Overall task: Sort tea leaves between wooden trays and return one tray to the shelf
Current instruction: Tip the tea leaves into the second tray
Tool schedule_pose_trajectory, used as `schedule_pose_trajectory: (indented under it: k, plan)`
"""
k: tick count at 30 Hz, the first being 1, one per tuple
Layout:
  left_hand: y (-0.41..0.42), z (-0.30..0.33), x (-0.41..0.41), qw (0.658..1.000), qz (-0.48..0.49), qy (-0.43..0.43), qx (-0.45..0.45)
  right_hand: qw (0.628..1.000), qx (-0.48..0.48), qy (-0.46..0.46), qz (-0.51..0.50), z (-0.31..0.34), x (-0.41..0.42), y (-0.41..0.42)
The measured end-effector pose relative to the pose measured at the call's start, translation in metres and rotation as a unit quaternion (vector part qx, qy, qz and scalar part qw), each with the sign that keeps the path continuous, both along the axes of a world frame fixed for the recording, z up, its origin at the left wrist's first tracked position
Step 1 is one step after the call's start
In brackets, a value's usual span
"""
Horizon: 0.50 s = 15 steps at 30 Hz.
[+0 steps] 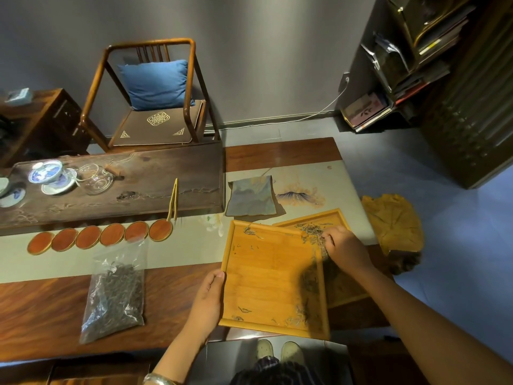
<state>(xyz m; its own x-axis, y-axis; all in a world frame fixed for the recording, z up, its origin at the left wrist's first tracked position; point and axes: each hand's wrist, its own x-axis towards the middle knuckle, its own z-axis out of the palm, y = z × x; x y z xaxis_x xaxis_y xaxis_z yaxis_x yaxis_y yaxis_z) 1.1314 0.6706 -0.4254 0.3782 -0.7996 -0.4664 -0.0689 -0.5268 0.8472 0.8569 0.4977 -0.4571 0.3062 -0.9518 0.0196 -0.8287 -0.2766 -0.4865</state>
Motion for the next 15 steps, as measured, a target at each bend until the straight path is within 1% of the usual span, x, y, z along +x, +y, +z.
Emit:
schedule_pose_trajectory:
  k: [3,6,9,11,13,15]
  plan:
    - [-0.002,0.000,0.001,1.000,0.005,-0.001,0.002,1.000,-0.011,0.003,-0.013,0.005,0.003,-0.007]
    - [-0.003,0.000,0.001,1.000,0.003,0.003,0.005,0.999,-0.031,-0.022,0.025,0.018,0.015,-0.020]
    - [-0.009,-0.005,0.000,1.000,0.020,0.017,0.014,0.996,0.040,-0.035,0.066,0.034,0.045,-0.052]
    - [-0.013,-0.009,0.000,0.999,0.036,0.027,0.023,0.993,0.068,-0.039,0.084,0.039,0.071,-0.071]
    - [-0.021,-0.017,0.001,0.998,0.046,0.027,0.022,0.992,0.084,-0.022,0.090,0.039,0.098,-0.093]
    - [-0.034,-0.023,0.005,0.999,0.044,0.029,0.014,0.988,0.101,0.016,0.117,0.035,0.124,-0.116]
